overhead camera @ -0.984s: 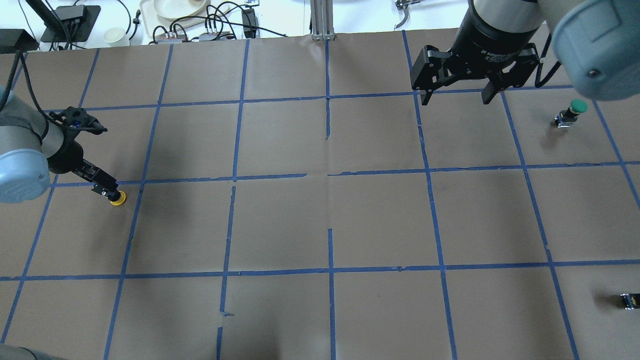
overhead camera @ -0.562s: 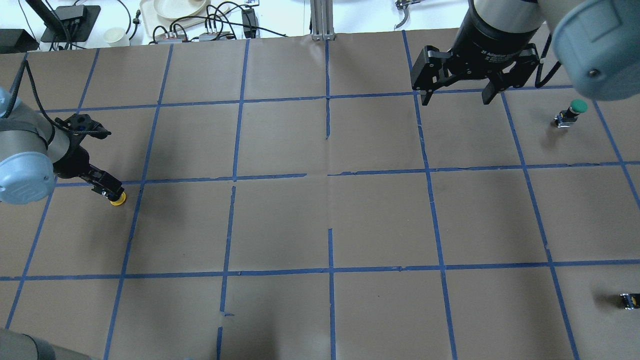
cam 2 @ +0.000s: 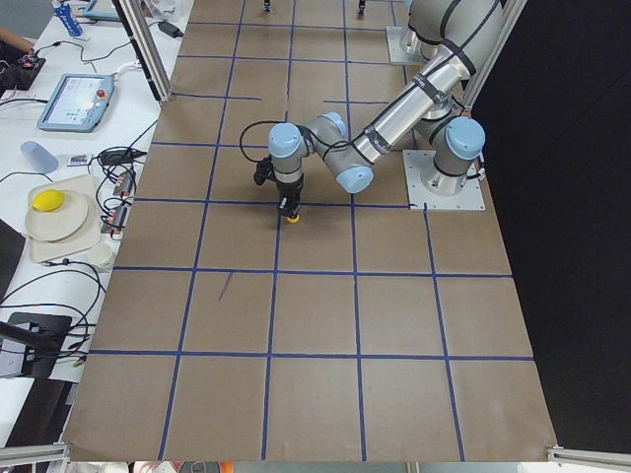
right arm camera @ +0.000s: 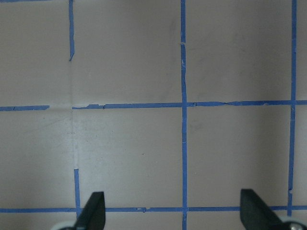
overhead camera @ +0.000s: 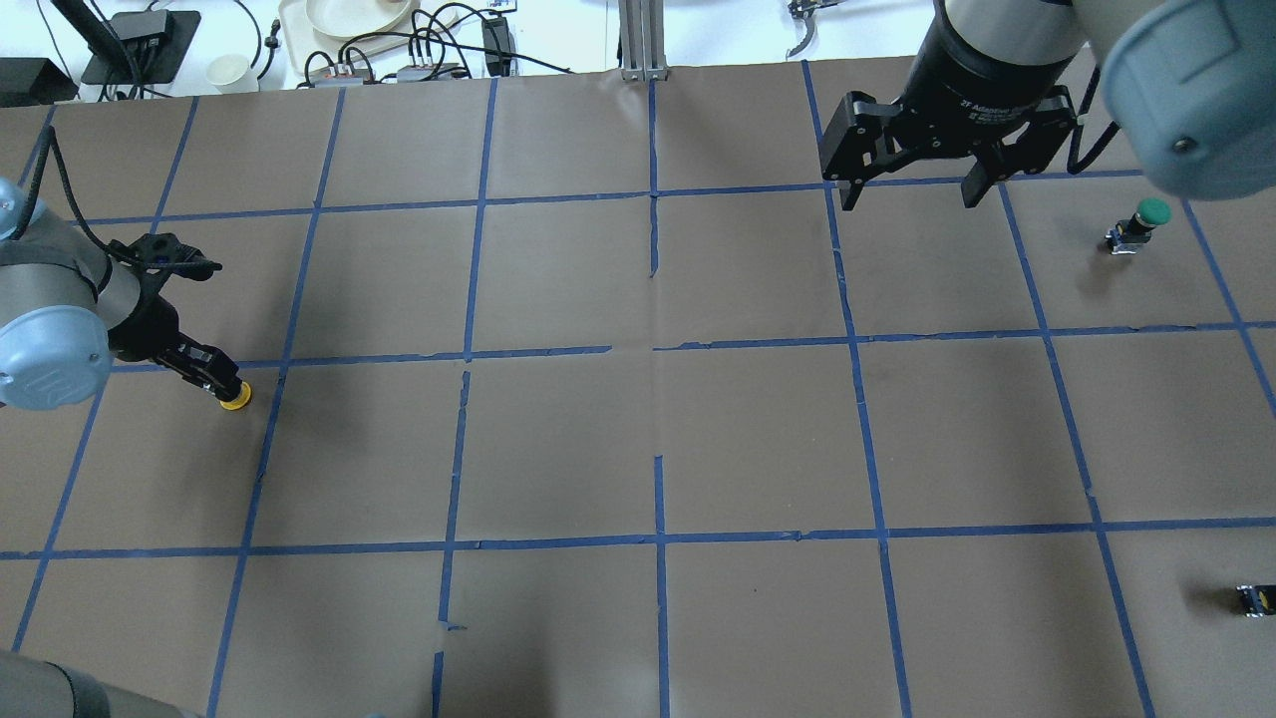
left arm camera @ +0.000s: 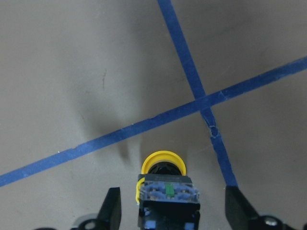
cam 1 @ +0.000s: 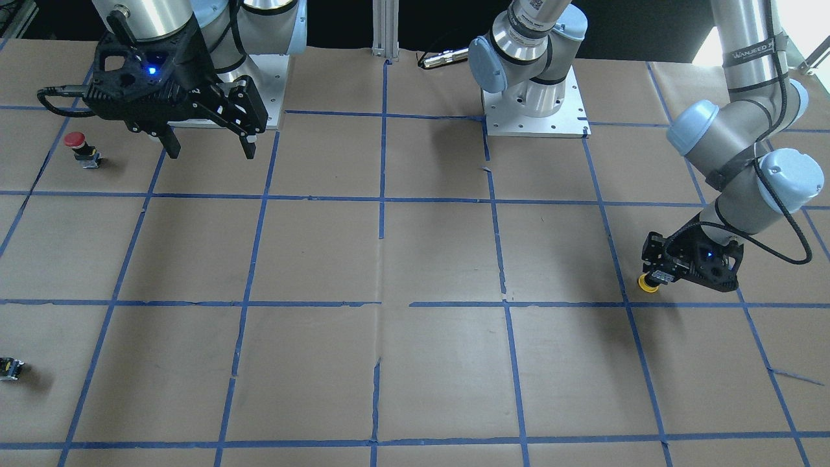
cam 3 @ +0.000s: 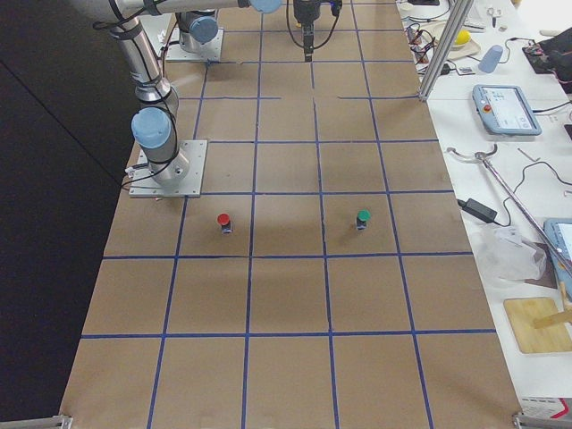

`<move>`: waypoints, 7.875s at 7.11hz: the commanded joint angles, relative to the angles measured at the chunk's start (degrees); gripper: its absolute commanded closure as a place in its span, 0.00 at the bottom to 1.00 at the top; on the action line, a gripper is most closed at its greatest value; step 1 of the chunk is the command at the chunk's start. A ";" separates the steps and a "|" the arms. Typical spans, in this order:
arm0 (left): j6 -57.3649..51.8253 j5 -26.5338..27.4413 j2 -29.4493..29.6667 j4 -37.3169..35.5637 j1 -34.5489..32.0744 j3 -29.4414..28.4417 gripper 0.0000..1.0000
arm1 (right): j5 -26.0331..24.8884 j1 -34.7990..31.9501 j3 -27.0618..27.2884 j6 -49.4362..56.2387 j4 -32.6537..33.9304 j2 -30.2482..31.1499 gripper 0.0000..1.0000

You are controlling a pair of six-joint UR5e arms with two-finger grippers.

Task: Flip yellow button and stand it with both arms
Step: 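Lift the yellow button with the left gripper and carry it toward the table center, then hold the yellow button up with the left gripper while the right gripper approaches its cap, then close the right gripper on the yellow button and open the left gripper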

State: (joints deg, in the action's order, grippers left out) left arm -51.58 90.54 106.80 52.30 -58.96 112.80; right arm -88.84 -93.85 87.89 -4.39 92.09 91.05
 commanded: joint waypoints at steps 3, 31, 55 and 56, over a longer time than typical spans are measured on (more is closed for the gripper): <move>0.77 -1.06 -3.08 6.10 -1.68 -3.18 0.90 | 0.08 -0.02 0.00 0.00 -0.06 0.00 0.01; 42.79 -88.96 -13.64 38.58 -28.23 -9.62 0.89 | 70.98 13.55 3.43 -11.24 -35.67 -4.47 0.06; 43.84 -68.61 -13.55 33.13 -23.05 -11.02 0.01 | 45.88 12.55 2.37 -9.42 -24.54 -2.73 0.71; 43.84 -66.04 -13.90 33.39 -22.96 -11.20 0.01 | 41.25 11.94 2.98 -9.23 -20.41 -2.38 0.73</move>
State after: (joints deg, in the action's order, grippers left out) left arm -7.75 20.69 93.11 85.64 -82.37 101.79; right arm -39.42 -81.36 90.37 -14.17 66.81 88.09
